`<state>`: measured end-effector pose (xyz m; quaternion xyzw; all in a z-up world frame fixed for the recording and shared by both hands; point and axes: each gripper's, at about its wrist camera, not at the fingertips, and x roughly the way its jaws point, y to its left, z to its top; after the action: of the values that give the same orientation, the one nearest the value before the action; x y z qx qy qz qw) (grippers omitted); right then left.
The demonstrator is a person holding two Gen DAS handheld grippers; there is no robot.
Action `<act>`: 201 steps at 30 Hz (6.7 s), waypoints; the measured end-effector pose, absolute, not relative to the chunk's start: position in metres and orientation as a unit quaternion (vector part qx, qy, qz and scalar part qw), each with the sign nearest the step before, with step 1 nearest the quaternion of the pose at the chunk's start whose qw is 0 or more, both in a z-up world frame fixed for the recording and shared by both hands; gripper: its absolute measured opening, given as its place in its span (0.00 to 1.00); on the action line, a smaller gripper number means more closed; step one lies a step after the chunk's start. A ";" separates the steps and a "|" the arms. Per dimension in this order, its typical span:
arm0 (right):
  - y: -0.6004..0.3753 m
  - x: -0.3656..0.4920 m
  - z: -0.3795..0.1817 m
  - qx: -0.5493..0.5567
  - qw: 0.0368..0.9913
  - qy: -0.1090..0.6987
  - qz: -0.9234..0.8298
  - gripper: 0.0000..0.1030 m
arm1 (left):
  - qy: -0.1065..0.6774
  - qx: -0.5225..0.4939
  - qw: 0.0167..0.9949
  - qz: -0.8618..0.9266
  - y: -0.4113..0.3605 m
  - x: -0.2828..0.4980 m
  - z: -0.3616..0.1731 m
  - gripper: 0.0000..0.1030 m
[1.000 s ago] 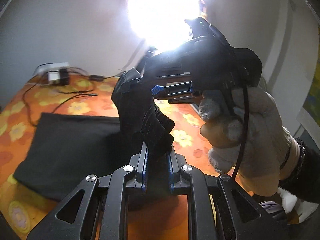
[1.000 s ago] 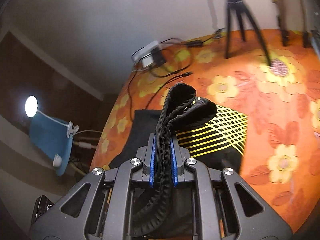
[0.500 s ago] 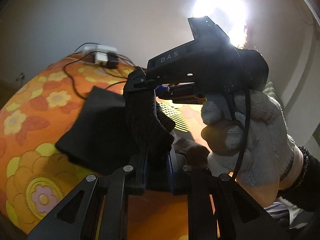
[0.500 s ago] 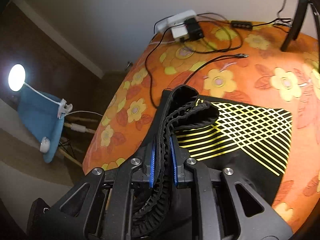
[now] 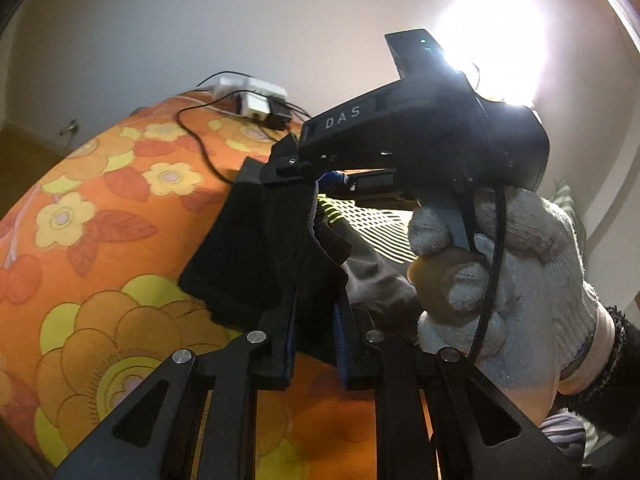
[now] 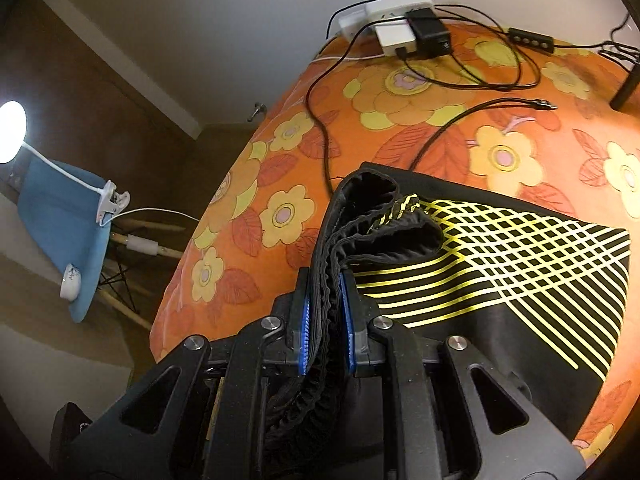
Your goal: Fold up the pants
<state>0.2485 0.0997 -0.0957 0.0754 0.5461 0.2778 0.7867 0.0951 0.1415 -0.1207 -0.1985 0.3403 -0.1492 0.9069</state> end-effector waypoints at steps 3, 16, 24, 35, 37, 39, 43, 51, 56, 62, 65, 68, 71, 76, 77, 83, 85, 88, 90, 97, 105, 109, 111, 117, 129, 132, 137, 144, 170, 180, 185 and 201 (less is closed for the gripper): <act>0.108 0.251 -0.100 0.066 0.783 0.548 0.287 0.14 | 0.345 -0.206 0.905 -0.142 0.146 0.094 -0.123 0.14; 0.051 0.238 -0.049 0.103 0.797 0.495 0.329 0.54 | 0.367 -0.237 0.895 -0.086 0.166 0.097 -0.135 0.17; -0.029 0.194 -0.043 0.062 0.816 0.490 0.301 0.54 | 0.367 -0.219 0.904 -0.017 0.178 0.085 -0.126 0.23; -0.053 0.166 -0.074 -0.004 0.813 0.501 0.295 0.54 | 0.356 -0.139 0.922 -0.059 0.142 0.101 -0.106 0.23; -0.049 0.158 -0.072 -0.019 0.815 0.494 0.303 0.54 | 0.372 -0.115 0.919 -0.053 0.134 0.109 -0.112 0.23; -0.044 0.152 -0.076 -0.033 0.810 0.496 0.311 0.54 | 0.397 -0.104 0.911 -0.035 0.134 0.119 -0.121 0.23; -0.037 0.146 -0.098 -0.069 0.792 0.522 0.309 0.54 | 0.409 -0.096 0.907 -0.014 0.139 0.127 -0.131 0.23; -0.075 0.177 -0.072 0.007 0.817 0.501 0.287 0.60 | 0.386 -0.131 0.913 -0.002 0.153 0.118 -0.115 0.36; -0.120 0.232 -0.084 0.132 0.810 0.522 0.234 0.62 | 0.394 -0.195 0.898 0.004 0.177 0.101 -0.108 0.51; -0.136 0.273 -0.111 0.190 0.787 0.546 0.215 0.63 | 0.432 -0.303 0.849 -0.008 0.195 0.097 -0.121 0.52; -0.135 0.285 -0.117 0.198 0.786 0.548 0.208 0.63 | 0.440 -0.329 0.836 -0.010 0.194 0.100 -0.126 0.52; -0.132 0.291 -0.120 0.200 0.785 0.547 0.210 0.63 | 0.446 -0.349 0.824 -0.016 0.190 0.105 -0.131 0.52; -0.126 0.294 -0.122 0.200 0.783 0.549 0.214 0.63 | 0.458 -0.351 0.817 -0.013 0.186 0.110 -0.136 0.52; -0.121 0.296 -0.124 0.196 0.782 0.550 0.219 0.63 | 0.461 -0.364 0.809 -0.004 0.188 0.114 -0.143 0.52; -0.121 0.297 -0.125 0.196 0.781 0.550 0.219 0.63 | 0.461 -0.368 0.807 -0.003 0.188 0.116 -0.146 0.52; -0.119 0.300 -0.126 0.205 0.780 0.547 0.224 0.63 | 0.446 -0.373 0.814 0.002 0.186 0.120 -0.146 0.57; -0.118 0.301 -0.126 0.207 0.780 0.545 0.228 0.62 | 0.443 -0.371 0.816 0.003 0.184 0.122 -0.145 0.57; -0.112 0.301 -0.128 0.212 0.776 0.545 0.239 0.61 | 0.437 -0.368 0.820 0.006 0.182 0.124 -0.145 0.57; -0.107 0.301 -0.128 0.206 0.776 0.544 0.244 0.58 | 0.433 -0.367 0.823 0.008 0.181 0.124 -0.146 0.57; -0.094 0.301 -0.128 0.195 0.783 0.535 0.249 0.53 | 0.429 -0.351 0.832 0.016 0.178 0.131 -0.146 0.56; -0.090 0.299 -0.130 0.184 0.786 0.537 0.244 0.31 | 0.423 -0.346 0.837 0.032 0.183 0.136 -0.153 0.24; -0.090 0.298 -0.131 0.180 0.788 0.537 0.241 0.26 | 0.418 -0.349 0.838 0.034 0.183 0.132 -0.152 0.22; -0.092 0.299 -0.132 0.185 0.785 0.539 0.243 0.26 | 0.424 -0.354 0.833 0.029 0.183 0.128 -0.150 0.22; -0.095 0.303 -0.135 0.203 0.778 0.542 0.244 0.26 | 0.449 -0.358 0.818 0.023 0.182 0.124 -0.150 0.28; -0.096 0.303 -0.136 0.210 0.774 0.545 0.245 0.29 | 0.437 -0.383 0.813 0.013 0.172 0.122 -0.152 0.34; -0.096 0.303 -0.137 0.213 0.773 0.545 0.247 0.29 | 0.427 -0.396 0.813 0.012 0.173 0.128 -0.155 0.27; -0.089 0.302 -0.137 0.206 0.775 0.542 0.252 0.29 | 0.420 -0.400 0.815 0.012 0.170 0.135 -0.161 0.12; -0.078 0.294 -0.125 0.164 0.793 0.525 0.260 0.11 | 0.407 -0.379 0.831 0.006 0.167 0.131 -0.151 0.11; -0.122 0.225 0.039 0.069 0.884 0.385 0.257 0.09 | 0.369 -0.288 0.875 -0.121 0.061 0.128 -0.053 0.10; -0.229 0.213 0.099 0.063 0.912 0.354 0.198 0.09 | 0.351 -0.280 0.869 -0.209 -0.038 0.150 -0.019 0.10; -0.293 0.219 0.120 0.059 0.924 0.341 0.162 0.09 | 0.342 -0.273 0.865 -0.246 -0.095 0.170 0.000 0.10; -0.466 0.254 0.177 0.004 0.943 0.330 0.040 0.09 | 0.320 -0.233 0.853 -0.341 -0.279 0.229 0.028 0.10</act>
<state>0.2543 -0.4657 0.1772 0.0044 0.3304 0.0402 0.9430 0.2288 -0.2786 0.0276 -0.2334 0.3199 -0.3409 0.8526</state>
